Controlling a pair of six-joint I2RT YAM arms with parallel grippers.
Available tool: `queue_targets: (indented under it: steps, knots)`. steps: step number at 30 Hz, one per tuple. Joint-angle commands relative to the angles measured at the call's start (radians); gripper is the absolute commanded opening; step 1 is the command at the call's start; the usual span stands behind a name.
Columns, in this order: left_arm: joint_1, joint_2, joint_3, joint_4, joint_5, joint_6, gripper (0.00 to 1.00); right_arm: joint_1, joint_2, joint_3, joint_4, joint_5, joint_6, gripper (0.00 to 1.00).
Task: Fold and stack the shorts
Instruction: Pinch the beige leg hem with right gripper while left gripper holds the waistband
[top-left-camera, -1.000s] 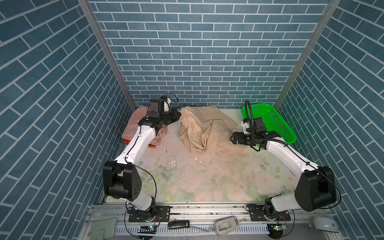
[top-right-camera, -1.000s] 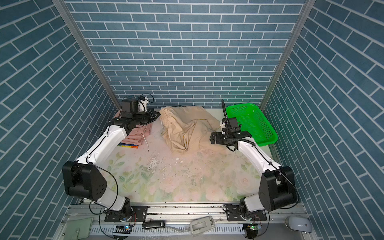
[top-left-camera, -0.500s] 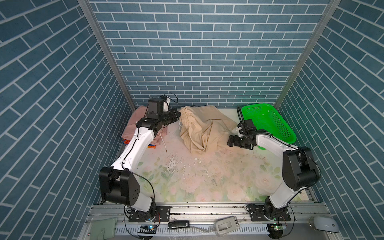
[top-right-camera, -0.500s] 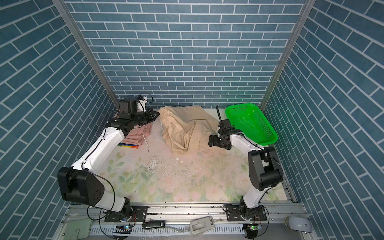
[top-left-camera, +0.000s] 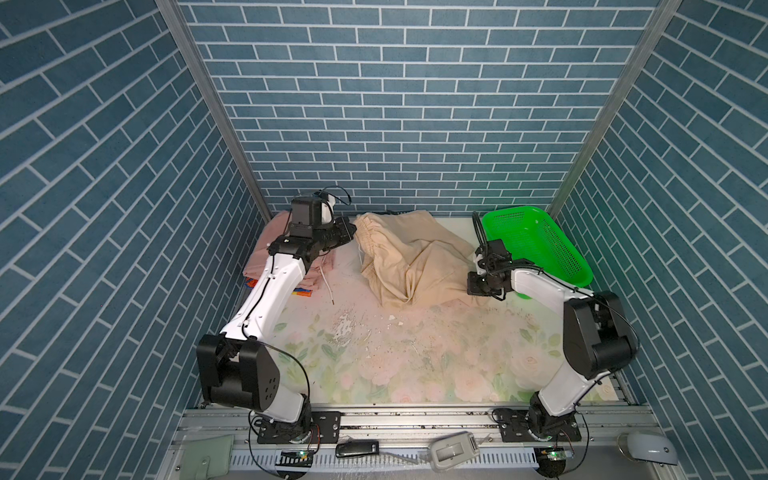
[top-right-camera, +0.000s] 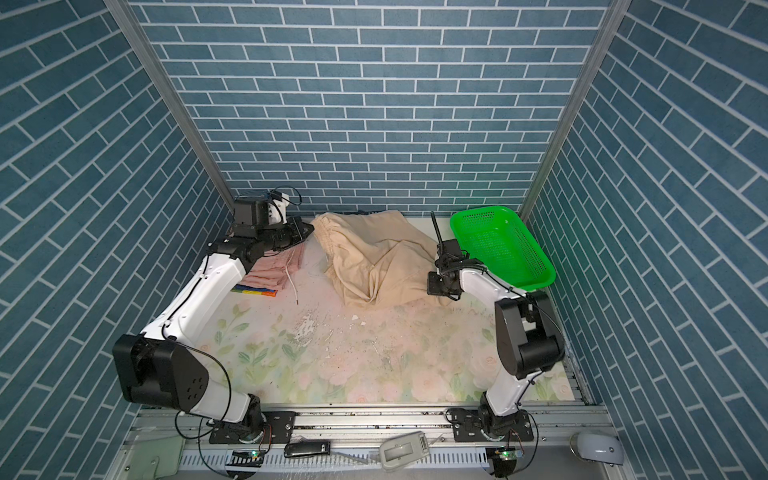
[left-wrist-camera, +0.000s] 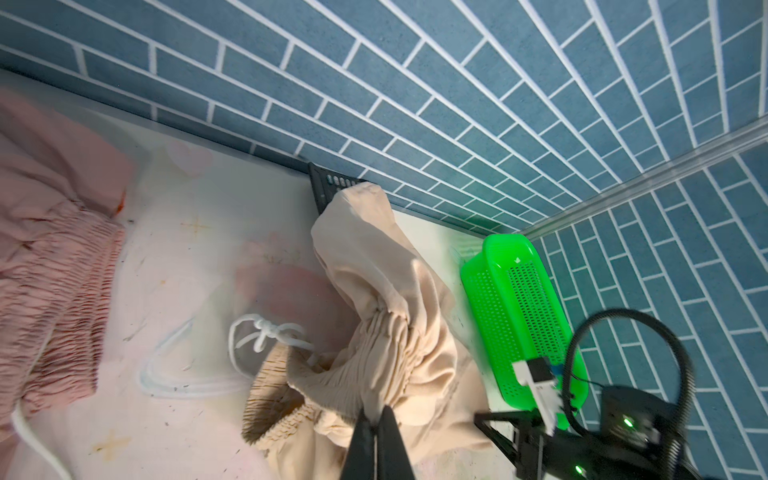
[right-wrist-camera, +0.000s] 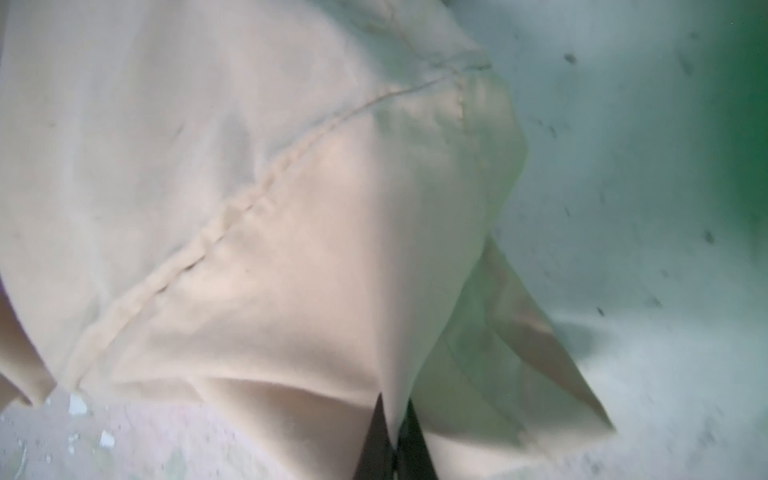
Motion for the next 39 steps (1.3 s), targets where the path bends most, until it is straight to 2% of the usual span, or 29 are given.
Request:
queue_targets:
  steps: [1,4,6,8,10,14,17,18,24,29,33,37,39]
  knots:
    - [0.055,-0.03,-0.013,-0.005,-0.009,0.022,0.0,-0.04,-0.158,-0.117,-0.07,0.1,-0.024,0.0]
    - [0.105,-0.012,-0.023,0.006,-0.013,0.016,0.0,-0.096,-0.257,-0.222,-0.067,0.11,0.019,0.0]
    - [0.13,0.006,-0.041,0.026,0.0,0.004,0.0,-0.123,-0.275,-0.256,-0.057,0.098,0.028,0.1]
    - [0.137,0.02,-0.054,0.036,0.008,-0.002,0.0,-0.125,-0.256,-0.239,-0.069,0.08,0.026,0.12]
    - [0.136,0.028,-0.074,0.063,0.041,-0.005,0.0,-0.125,-0.249,-0.21,-0.073,0.04,0.033,0.27]
    - [0.124,0.036,-0.102,0.1,0.108,0.004,0.0,-0.12,-0.253,-0.099,-0.065,0.018,0.037,0.69]
    - [0.103,0.045,-0.105,0.077,0.128,0.016,0.0,-0.119,-0.16,0.05,-0.08,-0.03,0.018,0.94]
    - [0.096,0.041,-0.114,0.078,0.126,0.017,0.0,-0.113,-0.113,0.102,-0.082,-0.037,0.011,0.99]
    - [0.082,0.012,-0.177,0.095,0.104,0.004,0.0,-0.071,0.232,0.452,-0.079,-0.071,-0.027,0.99]
    - [0.08,-0.006,-0.195,0.067,0.085,0.023,0.0,-0.053,0.476,0.679,-0.142,-0.076,-0.025,0.99]
    - [0.08,-0.016,-0.199,0.055,0.08,0.031,0.0,-0.043,0.549,0.717,-0.185,-0.022,-0.019,0.85]
    - [0.081,-0.012,-0.194,0.055,0.074,0.033,0.0,-0.04,0.559,0.676,-0.176,0.006,-0.016,0.78]
    - [0.082,-0.008,-0.196,0.065,0.071,0.025,0.0,-0.04,0.563,0.654,-0.165,0.006,-0.017,0.69]
